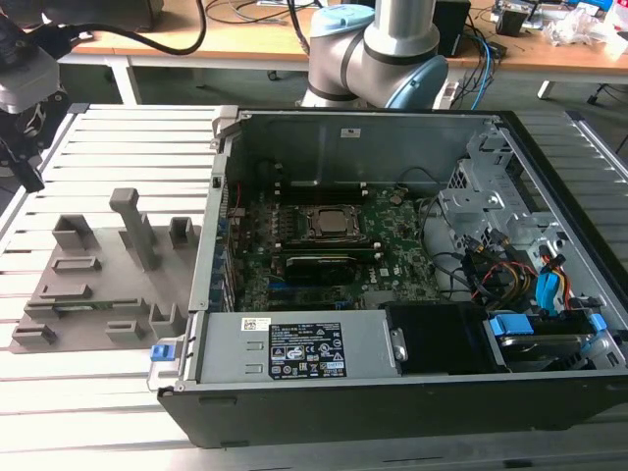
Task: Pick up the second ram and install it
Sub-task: 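Pick up the second ram and move it above second insertion slot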
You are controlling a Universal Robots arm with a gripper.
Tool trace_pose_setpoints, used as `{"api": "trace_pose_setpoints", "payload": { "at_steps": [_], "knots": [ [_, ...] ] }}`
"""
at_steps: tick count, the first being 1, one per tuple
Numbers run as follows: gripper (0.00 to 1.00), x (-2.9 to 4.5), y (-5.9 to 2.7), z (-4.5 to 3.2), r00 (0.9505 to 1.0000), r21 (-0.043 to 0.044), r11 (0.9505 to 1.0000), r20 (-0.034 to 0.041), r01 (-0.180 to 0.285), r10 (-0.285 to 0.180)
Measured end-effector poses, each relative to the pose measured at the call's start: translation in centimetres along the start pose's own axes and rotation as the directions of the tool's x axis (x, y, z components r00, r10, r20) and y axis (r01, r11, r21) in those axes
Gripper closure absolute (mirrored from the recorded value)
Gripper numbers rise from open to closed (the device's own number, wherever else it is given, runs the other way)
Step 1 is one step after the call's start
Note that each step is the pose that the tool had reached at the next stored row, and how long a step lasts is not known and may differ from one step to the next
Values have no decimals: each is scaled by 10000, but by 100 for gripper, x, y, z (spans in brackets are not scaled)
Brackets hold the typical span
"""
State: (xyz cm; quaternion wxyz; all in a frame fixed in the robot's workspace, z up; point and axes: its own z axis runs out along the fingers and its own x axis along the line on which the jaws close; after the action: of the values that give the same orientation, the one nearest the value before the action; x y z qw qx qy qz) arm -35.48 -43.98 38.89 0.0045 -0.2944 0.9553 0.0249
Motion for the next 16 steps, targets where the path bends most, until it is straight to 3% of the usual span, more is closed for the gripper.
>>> {"api": "trace_pose_setpoints", "payload": {
  "at_steps": [7,12,16],
  "knots": [
    [89,0,0,0,9950,-26,9950,-44,996,-996],
    [89,0,0,0,9854,-46,9855,-73,1699,-1699],
    [89,0,0,0,9671,-74,9672,-106,2540,-2541]
  ]
}}
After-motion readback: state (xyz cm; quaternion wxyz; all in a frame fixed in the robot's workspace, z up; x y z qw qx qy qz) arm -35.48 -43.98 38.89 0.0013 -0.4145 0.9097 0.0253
